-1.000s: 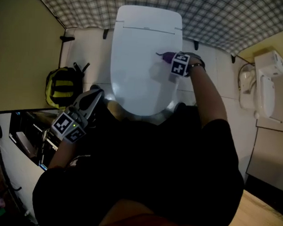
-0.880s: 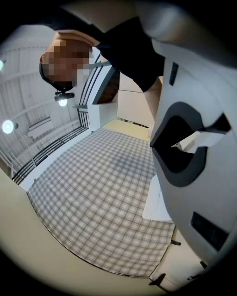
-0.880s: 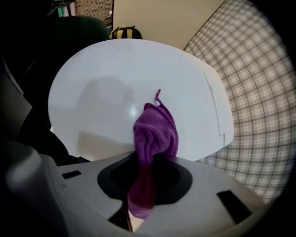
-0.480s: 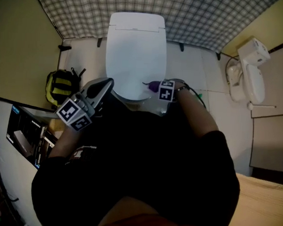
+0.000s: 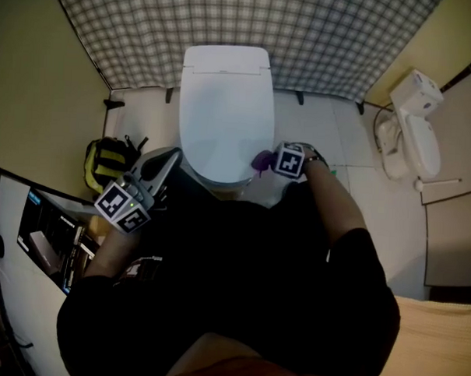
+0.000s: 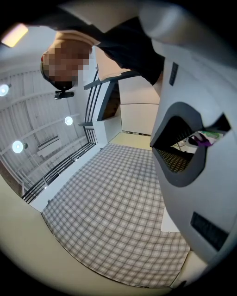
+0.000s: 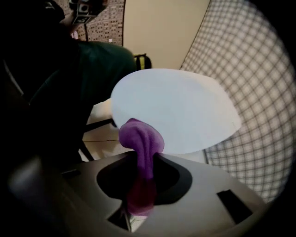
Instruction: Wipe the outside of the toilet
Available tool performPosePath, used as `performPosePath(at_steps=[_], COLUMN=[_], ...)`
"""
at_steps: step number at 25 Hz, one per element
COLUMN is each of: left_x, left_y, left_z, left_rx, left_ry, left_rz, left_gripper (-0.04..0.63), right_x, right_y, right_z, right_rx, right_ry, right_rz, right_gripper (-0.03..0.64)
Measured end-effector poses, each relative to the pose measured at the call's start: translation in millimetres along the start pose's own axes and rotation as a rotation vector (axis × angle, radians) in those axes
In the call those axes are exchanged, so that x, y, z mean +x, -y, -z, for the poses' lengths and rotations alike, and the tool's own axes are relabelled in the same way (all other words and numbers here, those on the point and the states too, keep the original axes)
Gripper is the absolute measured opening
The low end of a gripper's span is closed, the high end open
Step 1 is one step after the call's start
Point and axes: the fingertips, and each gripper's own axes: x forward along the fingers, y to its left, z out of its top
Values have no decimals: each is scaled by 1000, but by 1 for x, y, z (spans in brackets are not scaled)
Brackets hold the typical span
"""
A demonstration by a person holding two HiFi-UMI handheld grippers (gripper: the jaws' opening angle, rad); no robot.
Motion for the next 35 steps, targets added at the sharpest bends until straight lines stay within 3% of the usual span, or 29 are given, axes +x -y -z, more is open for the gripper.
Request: performPosePath(at_steps=[7, 13, 15, 20, 25, 28, 31, 35], left_x=[6, 17, 21, 20, 33, 42, 44, 42], left_y=[-45, -121, -148, -206, -251, -275, -285, -271], left_z=[16, 34, 45, 78, 109, 119, 127, 126], left_rx=[-51, -87, -113, -200, -274, -300, -307, -304], left_ry=[-58, -110, -138, -235, -316, -312, -314, -298], left_rz=[-87, -209, -247, -339, -337, -333, -319, -310], left_gripper=[-8, -8, -8, -8, -8, -8, -8, -8], right_x=[-43, -43, -33, 28, 78, 99, 103, 100], right_y=[192, 363, 414, 500, 552, 564, 569, 536], right_z=[1, 16, 16, -15, -38, -43, -38, -31], right_rx=[219, 530, 586, 581, 519, 521, 615, 632], right_ry=[111, 200, 229, 283, 258, 252, 310, 298], right_rz=[283, 445, 485, 432, 400, 389, 339, 225], right_gripper=[92, 92, 94, 95, 95, 95, 91, 91])
